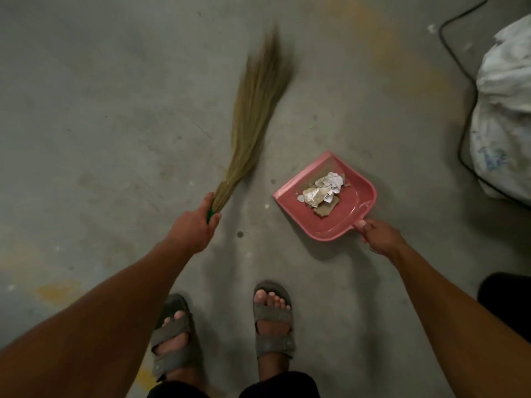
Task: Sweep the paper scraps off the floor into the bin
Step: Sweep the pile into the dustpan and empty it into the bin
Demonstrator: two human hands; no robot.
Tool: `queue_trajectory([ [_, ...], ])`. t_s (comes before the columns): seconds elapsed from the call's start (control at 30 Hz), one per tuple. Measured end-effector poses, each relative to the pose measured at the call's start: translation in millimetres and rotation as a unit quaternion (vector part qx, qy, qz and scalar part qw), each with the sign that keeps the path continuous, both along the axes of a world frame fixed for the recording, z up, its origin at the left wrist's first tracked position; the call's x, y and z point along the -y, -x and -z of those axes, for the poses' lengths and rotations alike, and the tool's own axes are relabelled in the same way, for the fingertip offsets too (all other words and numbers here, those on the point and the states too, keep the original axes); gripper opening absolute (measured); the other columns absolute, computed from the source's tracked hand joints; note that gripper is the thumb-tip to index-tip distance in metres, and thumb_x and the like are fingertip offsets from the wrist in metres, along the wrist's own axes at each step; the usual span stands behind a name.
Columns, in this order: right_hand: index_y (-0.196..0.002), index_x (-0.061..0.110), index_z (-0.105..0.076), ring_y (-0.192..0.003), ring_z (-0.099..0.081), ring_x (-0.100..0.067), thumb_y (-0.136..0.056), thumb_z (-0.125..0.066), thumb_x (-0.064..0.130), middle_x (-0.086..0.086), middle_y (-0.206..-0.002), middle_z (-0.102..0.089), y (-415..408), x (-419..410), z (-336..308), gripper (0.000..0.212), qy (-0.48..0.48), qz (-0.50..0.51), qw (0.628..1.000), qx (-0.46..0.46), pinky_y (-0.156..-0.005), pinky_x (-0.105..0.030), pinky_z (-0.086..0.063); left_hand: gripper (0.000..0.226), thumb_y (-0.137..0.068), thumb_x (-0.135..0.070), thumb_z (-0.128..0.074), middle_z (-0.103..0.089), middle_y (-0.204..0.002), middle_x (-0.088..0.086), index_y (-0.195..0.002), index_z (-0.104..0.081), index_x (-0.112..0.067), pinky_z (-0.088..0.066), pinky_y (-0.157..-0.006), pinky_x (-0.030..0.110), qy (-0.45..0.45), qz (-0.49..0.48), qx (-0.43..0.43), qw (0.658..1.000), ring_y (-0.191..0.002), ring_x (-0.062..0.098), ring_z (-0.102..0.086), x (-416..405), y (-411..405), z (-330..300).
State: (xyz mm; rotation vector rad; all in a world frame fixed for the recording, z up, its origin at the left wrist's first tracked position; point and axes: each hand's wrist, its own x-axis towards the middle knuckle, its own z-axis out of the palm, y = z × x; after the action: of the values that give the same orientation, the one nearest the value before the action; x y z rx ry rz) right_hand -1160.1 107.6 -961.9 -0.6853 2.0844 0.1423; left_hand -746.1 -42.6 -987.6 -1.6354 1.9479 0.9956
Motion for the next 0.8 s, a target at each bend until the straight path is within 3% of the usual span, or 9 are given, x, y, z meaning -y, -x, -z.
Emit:
queue_trajectory([
  [0.07,-0.126,0.010,-0.070,-0.112,-0.066,-0.040,-0.113,-0.036,0.040,-0.023,-0.120,-0.072,-5,11,5,0.047,0.003,-0.016,1.000,-0.007,-0.094,-0.039,-0.047,0.069,-0.109,-0.055,-0.037,-0.070,-0.114,0.027,-0.169,-0.009,-0.035,-0.056,-0.088,0.042,-0.027,0.021,-0.023,0.999,-0.095,0.040,-0.070,-20,-3,0],
  [0.17,-0.124,0.011,-0.070,-0.113,-0.066,-0.039,-0.113,-0.037,0.040,-0.024,-0.122,-0.072,-15,24,17,0.044,0.010,-0.021,1.000,-0.006,-0.094,-0.039,-0.047,0.069,-0.108,-0.057,-0.040,-0.073,-0.106,0.022,-0.168,-0.013,-0.039,-0.057,-0.087,0.038,-0.071,0.047,-0.081,0.993,-0.089,0.033,-0.071,-49,-9,-7],
  [0.3,-0.116,0.011,-0.071,-0.104,-0.068,-0.037,-0.113,-0.040,0.037,-0.017,-0.101,-0.073,-31,21,15,0.041,0.031,0.008,0.999,0.013,-0.082,-0.037,-0.043,0.067,-0.107,-0.058,-0.044,-0.074,-0.099,0.012,-0.166,-0.016,-0.045,-0.058,-0.078,0.033,-0.076,0.018,-0.159,0.984,-0.078,0.018,-0.072,-81,-14,-26],
  [0.43,-0.119,0.009,-0.073,-0.096,-0.066,-0.036,-0.112,-0.041,0.037,-0.017,-0.095,-0.074,-35,-4,8,0.043,0.054,0.037,0.998,0.018,-0.086,-0.040,-0.047,0.064,-0.108,-0.052,-0.046,-0.063,-0.073,-0.005,-0.165,-0.018,-0.045,-0.047,-0.057,0.014,-0.073,-0.001,-0.211,0.975,-0.065,0.004,-0.065,-94,-10,-49],
  [0.57,-0.121,0.015,-0.072,-0.093,-0.066,-0.032,-0.111,-0.043,0.042,-0.011,-0.092,-0.072,-25,-39,6,0.041,0.048,0.074,0.996,0.013,-0.089,-0.043,-0.050,0.064,-0.104,-0.061,-0.043,-0.070,-0.078,0.003,-0.163,-0.020,-0.052,-0.054,-0.063,0.027,-0.044,-0.022,-0.218,0.975,-0.063,0.010,-0.066,-75,-4,-53],
  [0.67,-0.123,0.021,-0.071,-0.100,-0.068,-0.034,-0.111,-0.043,0.047,-0.011,-0.097,-0.073,-12,-61,1,0.041,0.037,0.082,0.996,0.013,-0.095,-0.045,-0.050,0.063,-0.106,-0.057,-0.046,-0.073,-0.091,0.001,-0.164,-0.024,-0.047,-0.050,-0.071,0.027,0.000,-0.032,-0.211,0.977,-0.077,0.014,-0.071,-48,18,-53],
  [0.8,-0.125,0.018,-0.072,-0.101,-0.070,-0.036,-0.111,-0.044,0.046,-0.010,-0.093,-0.074,15,-88,2,0.042,0.029,0.113,0.993,-0.001,-0.099,-0.054,-0.054,0.065,-0.107,-0.059,-0.042,-0.069,-0.093,0.019,-0.166,-0.020,-0.044,-0.057,-0.074,0.039,0.058,-0.031,-0.144,0.987,-0.082,0.039,-0.071,0,54,-31],
])
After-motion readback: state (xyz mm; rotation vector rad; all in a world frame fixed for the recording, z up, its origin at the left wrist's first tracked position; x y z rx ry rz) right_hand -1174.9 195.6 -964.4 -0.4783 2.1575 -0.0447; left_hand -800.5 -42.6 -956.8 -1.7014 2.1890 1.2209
